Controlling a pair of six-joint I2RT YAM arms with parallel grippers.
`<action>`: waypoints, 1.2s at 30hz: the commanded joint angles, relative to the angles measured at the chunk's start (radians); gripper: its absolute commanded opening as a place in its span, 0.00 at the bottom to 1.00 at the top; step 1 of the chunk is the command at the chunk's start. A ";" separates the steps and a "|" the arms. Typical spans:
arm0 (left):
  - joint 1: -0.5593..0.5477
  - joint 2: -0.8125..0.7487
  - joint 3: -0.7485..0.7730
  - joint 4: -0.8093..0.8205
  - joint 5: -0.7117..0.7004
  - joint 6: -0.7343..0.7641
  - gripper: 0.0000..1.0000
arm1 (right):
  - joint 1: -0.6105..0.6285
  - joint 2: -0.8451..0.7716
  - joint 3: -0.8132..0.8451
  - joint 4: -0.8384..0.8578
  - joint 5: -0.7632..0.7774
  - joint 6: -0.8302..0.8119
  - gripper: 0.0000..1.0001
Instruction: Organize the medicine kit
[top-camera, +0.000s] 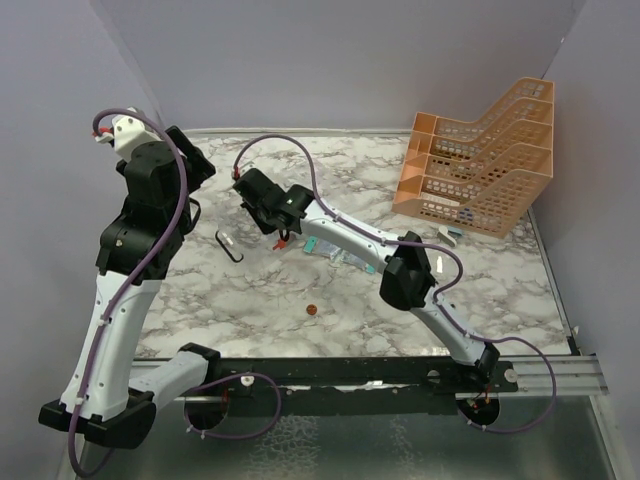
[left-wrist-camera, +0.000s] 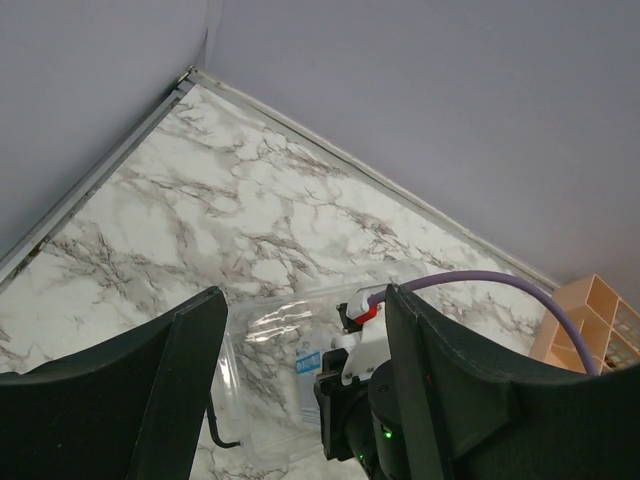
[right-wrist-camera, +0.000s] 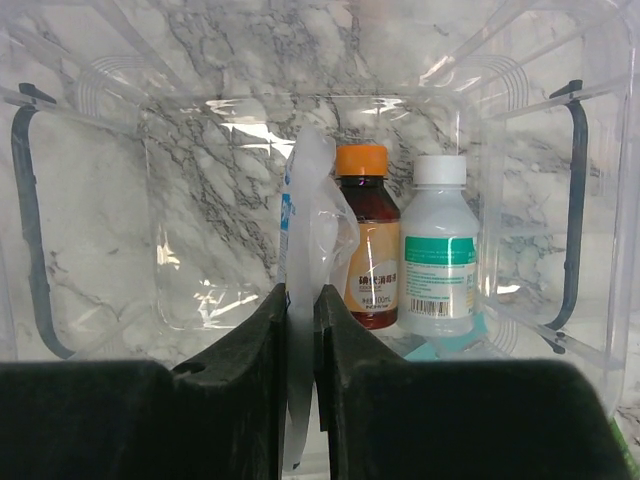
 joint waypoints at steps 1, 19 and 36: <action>0.002 0.001 0.012 -0.005 0.013 0.018 0.68 | 0.013 0.036 0.018 0.021 -0.017 -0.044 0.20; 0.003 0.021 0.000 -0.004 0.075 0.043 0.68 | 0.013 -0.030 -0.079 0.152 -0.408 -0.011 0.33; 0.003 0.099 0.003 -0.057 0.236 0.007 0.72 | -0.074 -0.489 -0.563 0.408 -0.080 0.308 0.32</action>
